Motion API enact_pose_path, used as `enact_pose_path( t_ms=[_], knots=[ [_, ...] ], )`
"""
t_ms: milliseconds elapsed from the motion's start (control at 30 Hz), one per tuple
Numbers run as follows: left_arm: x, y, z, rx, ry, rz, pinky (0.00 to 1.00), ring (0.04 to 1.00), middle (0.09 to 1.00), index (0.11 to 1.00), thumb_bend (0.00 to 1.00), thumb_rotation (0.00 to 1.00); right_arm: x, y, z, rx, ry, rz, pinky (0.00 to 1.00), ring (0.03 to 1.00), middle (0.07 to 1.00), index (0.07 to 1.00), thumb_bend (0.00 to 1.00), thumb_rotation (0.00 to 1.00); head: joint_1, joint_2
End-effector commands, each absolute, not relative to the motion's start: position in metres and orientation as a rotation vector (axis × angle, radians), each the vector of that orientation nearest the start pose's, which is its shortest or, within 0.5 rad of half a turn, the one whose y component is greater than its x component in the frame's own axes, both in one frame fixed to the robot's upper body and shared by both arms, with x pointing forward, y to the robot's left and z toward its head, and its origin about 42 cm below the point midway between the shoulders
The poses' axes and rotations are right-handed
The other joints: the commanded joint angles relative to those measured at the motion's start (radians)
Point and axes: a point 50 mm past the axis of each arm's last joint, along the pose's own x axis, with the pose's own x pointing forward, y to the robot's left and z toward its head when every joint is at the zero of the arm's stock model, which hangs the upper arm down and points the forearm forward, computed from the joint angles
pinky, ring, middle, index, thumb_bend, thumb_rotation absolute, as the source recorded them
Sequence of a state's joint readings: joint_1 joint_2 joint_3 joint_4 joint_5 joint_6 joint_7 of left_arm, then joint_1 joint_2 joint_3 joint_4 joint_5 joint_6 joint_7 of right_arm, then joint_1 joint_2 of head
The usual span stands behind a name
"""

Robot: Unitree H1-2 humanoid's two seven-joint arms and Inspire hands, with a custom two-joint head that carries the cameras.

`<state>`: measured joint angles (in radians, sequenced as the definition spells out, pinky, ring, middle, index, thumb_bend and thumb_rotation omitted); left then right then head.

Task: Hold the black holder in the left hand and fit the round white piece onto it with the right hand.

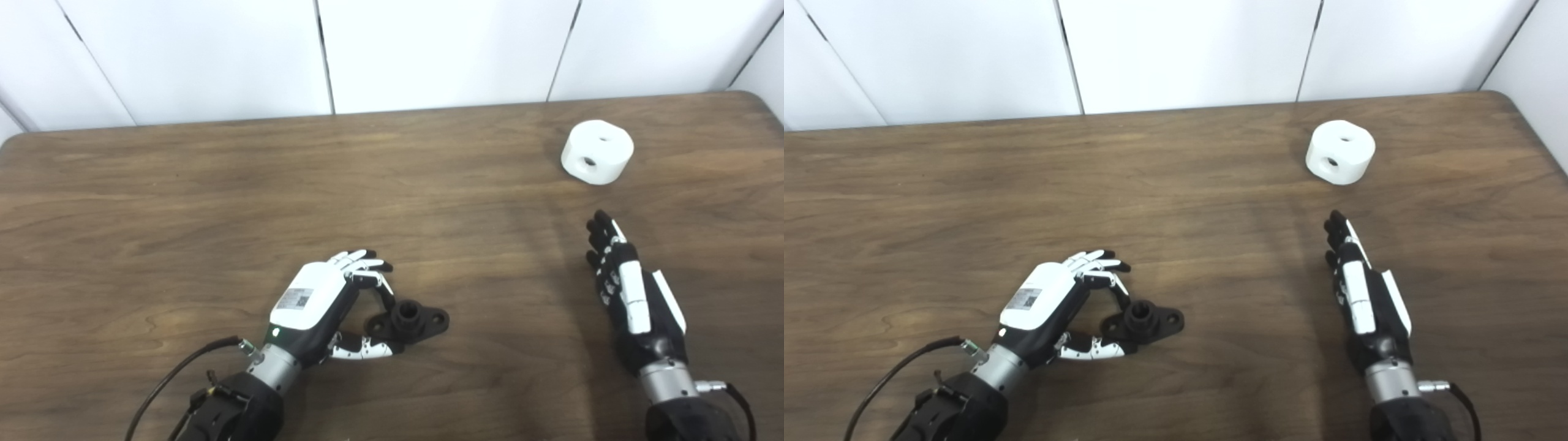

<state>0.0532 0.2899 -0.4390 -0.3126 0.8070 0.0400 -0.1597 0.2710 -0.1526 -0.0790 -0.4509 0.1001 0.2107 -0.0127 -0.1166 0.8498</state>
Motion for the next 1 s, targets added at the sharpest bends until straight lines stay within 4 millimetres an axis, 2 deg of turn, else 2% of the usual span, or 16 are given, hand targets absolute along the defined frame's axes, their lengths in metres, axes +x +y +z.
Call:
enact_pose_path(
  t_ms=[0,133,200,333,400,533,700,833,967],
  knots=[
    [0.228,0.181,0.122,1.094,-0.182,-0.522,0.92,0.908,0.82,0.487,0.52,0.06,0.207,-0.29,0.182,-0.15,-0.096,-0.118,1.0,1.0,0.979,0.981,0.57,0.91,-0.025,-0.016],
    [0.228,0.185,0.118,1.091,-0.179,-0.515,0.92,0.906,0.819,0.487,0.52,0.06,0.227,-0.304,0.204,-0.213,-0.159,-0.162,1.0,1.0,0.975,0.978,0.6,0.71,-0.042,-0.027],
    [0.229,0.185,0.116,1.09,-0.176,-0.513,0.92,0.904,0.818,0.487,0.52,0.06,0.234,-0.308,0.212,-0.247,-0.176,-0.177,1.0,1.0,0.977,0.985,0.61,0.65,-0.04,-0.027],
    [0.229,0.189,0.112,1.094,-0.177,-0.51,0.92,0.898,0.814,0.487,0.52,0.06,0.251,-0.316,0.228,-0.327,-0.172,-0.202,1.0,1.0,0.982,0.994,0.61,0.54,-0.048,-0.051],
    [0.229,0.192,0.111,1.094,-0.179,-0.51,0.92,0.897,0.812,0.486,0.52,0.06,0.259,-0.318,0.233,-0.396,-0.161,-0.22,1.0,1.0,0.983,0.996,0.64,0.48,-0.063,-0.061],
    [0.228,0.198,0.11,1.093,-0.178,-0.513,0.91,0.899,0.813,0.486,0.52,0.05,0.273,-0.322,0.242,-0.51,-0.141,-0.226,1.0,1.0,0.994,1.0,0.68,0.48,-0.085,-0.062],
    [0.227,0.207,0.108,1.105,-0.171,-0.516,0.91,0.896,0.812,0.486,0.52,0.06,0.291,-0.323,0.249,-0.568,-0.136,-0.245,1.0,1.0,1.0,1.0,0.71,0.42,-0.146,-0.079],
    [0.227,0.218,0.105,1.103,-0.168,-0.522,0.9,0.896,0.812,0.486,0.52,0.06,0.307,-0.324,0.25,-0.658,-0.125,-0.275,0.94,0.969,0.995,0.999,0.73,0.45,-0.223,-0.099],
    [0.226,0.228,0.104,1.095,-0.161,-0.522,0.9,0.896,0.812,0.487,0.52,0.06,0.326,-0.326,0.252,-0.73,-0.113,-0.281,0.91,0.957,0.986,1.0,0.73,0.43,-0.276,-0.108]
  ],
)
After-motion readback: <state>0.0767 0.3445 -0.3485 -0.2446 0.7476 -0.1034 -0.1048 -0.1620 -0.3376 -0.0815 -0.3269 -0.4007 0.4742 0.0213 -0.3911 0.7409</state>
